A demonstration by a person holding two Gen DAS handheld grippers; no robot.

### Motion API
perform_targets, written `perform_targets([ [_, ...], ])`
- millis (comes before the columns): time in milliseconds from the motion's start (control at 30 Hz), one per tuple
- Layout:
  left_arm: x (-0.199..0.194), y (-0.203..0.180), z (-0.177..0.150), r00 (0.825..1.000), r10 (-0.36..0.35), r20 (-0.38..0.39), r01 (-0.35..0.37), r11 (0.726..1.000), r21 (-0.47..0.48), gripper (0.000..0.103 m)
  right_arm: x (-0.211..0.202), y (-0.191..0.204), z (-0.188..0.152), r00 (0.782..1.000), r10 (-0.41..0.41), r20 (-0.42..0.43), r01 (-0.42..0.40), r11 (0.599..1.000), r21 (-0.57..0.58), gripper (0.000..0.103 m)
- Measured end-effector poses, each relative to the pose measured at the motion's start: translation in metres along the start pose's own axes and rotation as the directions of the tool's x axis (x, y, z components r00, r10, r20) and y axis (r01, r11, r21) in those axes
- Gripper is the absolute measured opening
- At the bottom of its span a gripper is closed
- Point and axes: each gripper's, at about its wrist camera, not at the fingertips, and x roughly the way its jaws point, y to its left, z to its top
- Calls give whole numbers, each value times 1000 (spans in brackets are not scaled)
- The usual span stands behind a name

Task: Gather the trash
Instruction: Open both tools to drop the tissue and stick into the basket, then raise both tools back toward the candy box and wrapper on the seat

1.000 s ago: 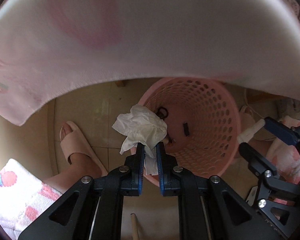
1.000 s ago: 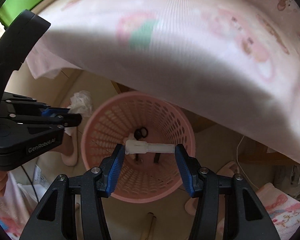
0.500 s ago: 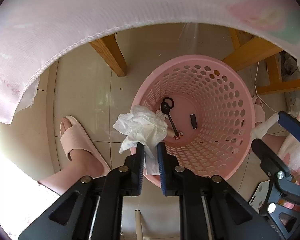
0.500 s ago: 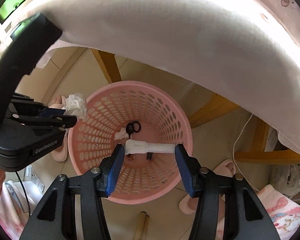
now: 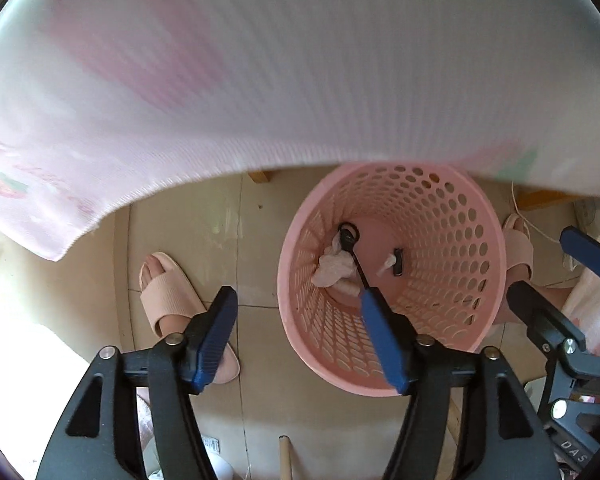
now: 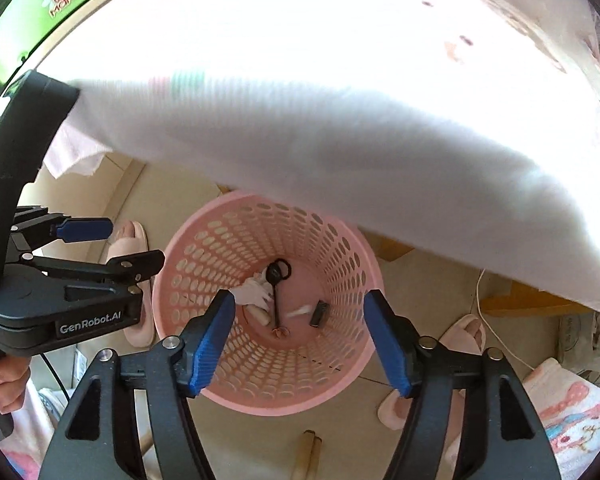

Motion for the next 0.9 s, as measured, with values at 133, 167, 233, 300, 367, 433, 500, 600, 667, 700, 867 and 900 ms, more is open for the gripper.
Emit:
perform_targets([
  [133, -13, 4, 1, 999, 2, 40, -2, 1000, 1, 67, -12, -4, 3, 999, 19, 32, -20, 999, 25, 69],
  [167, -16, 4, 1, 999, -6, 48, 6, 1000, 3, 68, -16, -6, 4, 999, 25, 43, -26, 999, 32, 69],
  [233, -23, 4, 1, 998, -25, 64, 24, 1000, 6, 73, -23, -7, 6, 998, 32, 61, -34, 998, 44, 69],
  [300, -28, 5, 1, 996, -31, 80, 31, 1000, 4, 75, -31, -9, 8, 996, 38, 82, -42, 998, 50, 69],
  [367, -33, 6, 1, 995, -44, 92, 43, 999, 5, 75, -39, -11, 8, 993, 41, 107, -47, 998, 52, 69],
  [433, -39, 7, 0, 993, -53, 105, 53, 999, 1, 75, -47, -13, 7, 991, 44, 127, -51, 997, 58, 69],
  [500, -46, 7, -1, 991, -53, 125, 53, 999, 2, 75, -57, -16, 6, 987, 50, 150, -61, 996, 66, 69],
  [600, -60, 9, -2, 986, -49, 162, 50, 999, 2, 76, -76, -17, 2, 980, 55, 194, -70, 995, 75, 69],
  [667, -70, 11, -3, 980, -53, 192, 53, 999, 3, 76, -84, -17, -1, 973, 58, 222, -77, 994, 75, 69],
  [700, -75, 10, -4, 977, -51, 206, 51, 999, 3, 77, -92, -18, -2, 967, 57, 248, -77, 994, 74, 69],
  [867, -97, 12, -5, 958, -27, 286, 26, 1000, 5, 82, -122, -25, 1, 938, 42, 344, -73, 994, 78, 72],
  [900, -101, 12, -5, 954, -33, 298, 35, 999, 0, 82, -124, -25, 2, 934, 42, 354, -76, 994, 83, 73],
])
